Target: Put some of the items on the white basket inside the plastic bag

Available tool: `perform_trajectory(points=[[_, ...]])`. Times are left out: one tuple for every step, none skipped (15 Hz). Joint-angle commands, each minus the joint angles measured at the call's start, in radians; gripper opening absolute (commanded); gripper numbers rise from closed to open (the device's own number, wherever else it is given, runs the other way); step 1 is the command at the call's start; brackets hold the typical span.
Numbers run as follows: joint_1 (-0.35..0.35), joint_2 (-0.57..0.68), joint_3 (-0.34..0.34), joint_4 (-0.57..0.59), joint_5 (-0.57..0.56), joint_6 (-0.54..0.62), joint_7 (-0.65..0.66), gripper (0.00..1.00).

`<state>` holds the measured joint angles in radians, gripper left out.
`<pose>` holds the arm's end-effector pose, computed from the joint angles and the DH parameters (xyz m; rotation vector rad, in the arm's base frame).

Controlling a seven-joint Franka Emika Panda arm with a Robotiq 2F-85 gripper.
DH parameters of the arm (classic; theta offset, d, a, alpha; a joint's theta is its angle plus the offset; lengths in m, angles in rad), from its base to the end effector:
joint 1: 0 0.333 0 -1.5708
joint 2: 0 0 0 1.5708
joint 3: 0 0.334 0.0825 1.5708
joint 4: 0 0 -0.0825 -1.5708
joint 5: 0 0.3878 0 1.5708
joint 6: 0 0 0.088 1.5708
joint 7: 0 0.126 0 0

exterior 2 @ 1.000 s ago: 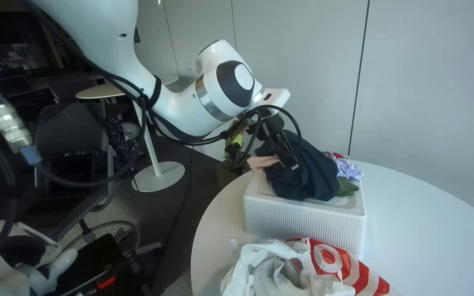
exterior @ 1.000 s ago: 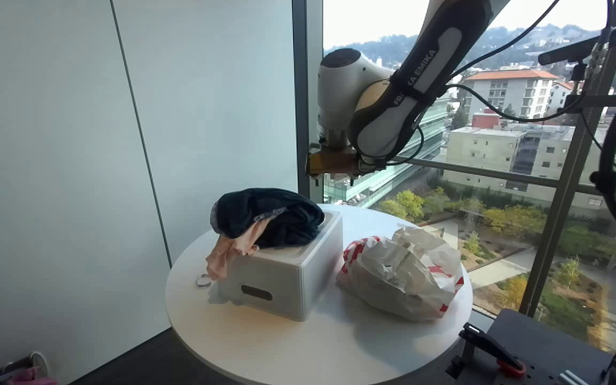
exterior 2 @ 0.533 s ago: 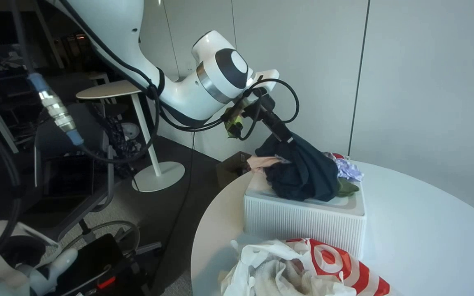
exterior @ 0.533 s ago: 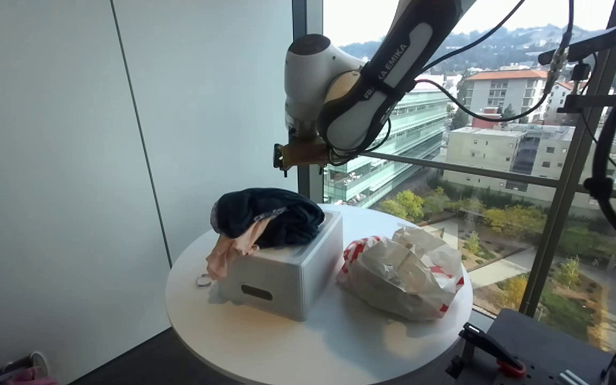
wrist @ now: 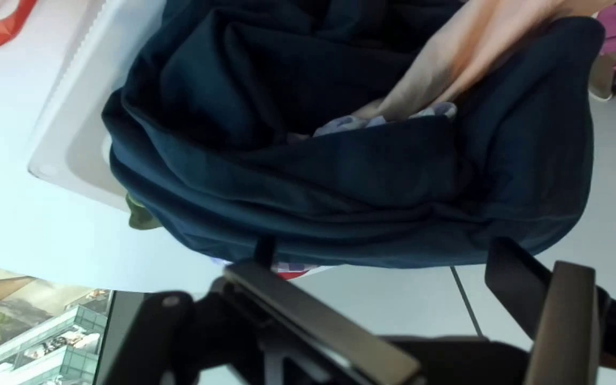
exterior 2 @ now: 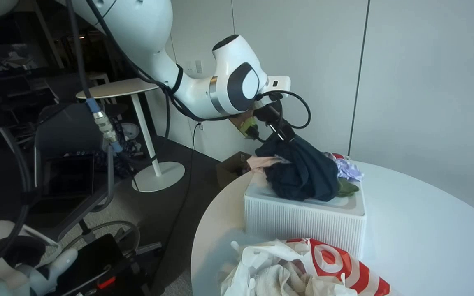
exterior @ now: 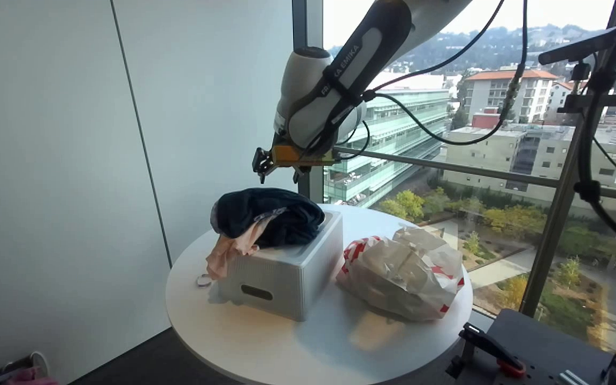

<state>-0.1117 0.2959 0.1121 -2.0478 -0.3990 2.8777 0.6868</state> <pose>0.6486 0.0168 0.3519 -2.9613 0.5128 -0.8615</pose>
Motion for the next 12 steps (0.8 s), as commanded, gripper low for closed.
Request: perform_trajectory(points=[[-0.113, 0.051, 0.119, 0.091, 0.157, -0.069, -0.236, 1.0], [-0.019, 0.055, 0.018, 0.109, 0.255, -0.091, -0.334, 1.0], [-0.006, 0.068, -0.011, 0.135, 0.258, -0.124, -0.356, 1.0], [0.011, 0.081, -0.041, 0.159, 0.268, -0.149, -0.387, 1.0], [0.03, 0.098, -0.071, 0.185, 0.264, -0.17, -0.405, 1.0], [0.043, 0.114, -0.092, 0.209, 0.262, -0.188, -0.42, 1.0], [0.054, 0.13, -0.108, 0.235, 0.262, -0.207, -0.434, 1.0], [0.062, 0.15, -0.121, 0.26, 0.263, -0.22, -0.447, 1.0], [0.071, 0.171, -0.133, 0.287, 0.26, -0.238, -0.455, 1.0], [0.075, 0.19, -0.139, 0.311, 0.263, -0.254, -0.466, 1.0], [0.077, 0.21, -0.141, 0.335, 0.269, -0.27, -0.477, 1.0], [0.079, 0.23, -0.143, 0.357, 0.275, -0.284, -0.485, 1.0]])
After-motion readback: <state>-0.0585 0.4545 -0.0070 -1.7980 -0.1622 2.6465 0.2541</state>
